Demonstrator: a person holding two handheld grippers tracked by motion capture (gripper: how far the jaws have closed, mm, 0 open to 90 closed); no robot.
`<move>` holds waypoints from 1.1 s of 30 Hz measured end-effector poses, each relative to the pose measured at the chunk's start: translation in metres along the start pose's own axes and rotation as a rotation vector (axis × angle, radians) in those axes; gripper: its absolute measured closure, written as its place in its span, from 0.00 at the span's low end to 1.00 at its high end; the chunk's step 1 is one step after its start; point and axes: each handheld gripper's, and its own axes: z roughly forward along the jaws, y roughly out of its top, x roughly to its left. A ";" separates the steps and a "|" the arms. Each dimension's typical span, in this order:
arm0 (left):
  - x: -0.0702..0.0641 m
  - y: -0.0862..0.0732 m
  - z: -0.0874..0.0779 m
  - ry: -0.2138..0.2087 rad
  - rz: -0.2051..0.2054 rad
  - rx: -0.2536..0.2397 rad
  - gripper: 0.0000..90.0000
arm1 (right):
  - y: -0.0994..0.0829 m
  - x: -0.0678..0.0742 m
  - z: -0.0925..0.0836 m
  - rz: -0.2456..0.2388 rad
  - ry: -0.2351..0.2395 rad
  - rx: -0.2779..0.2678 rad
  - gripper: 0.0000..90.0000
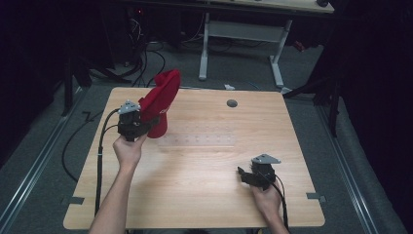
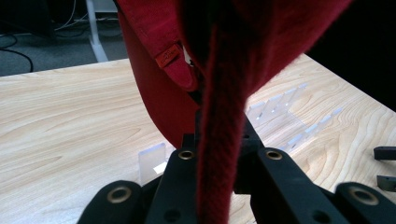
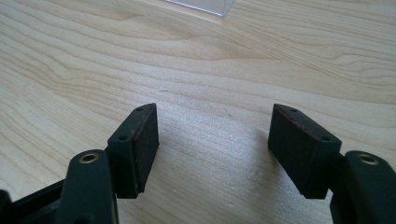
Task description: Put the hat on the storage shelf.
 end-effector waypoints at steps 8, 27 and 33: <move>0.006 -0.010 0.006 0.026 0.015 0.006 0.94 | 0.000 0.000 0.000 -0.001 0.001 -0.001 0.37; 0.018 -0.033 0.004 0.060 -0.034 0.011 0.92 | 0.000 0.001 0.000 0.001 0.004 0.000 0.37; 0.021 -0.037 -0.002 0.080 -0.039 0.017 0.81 | 0.000 0.001 0.000 0.000 0.003 -0.001 0.37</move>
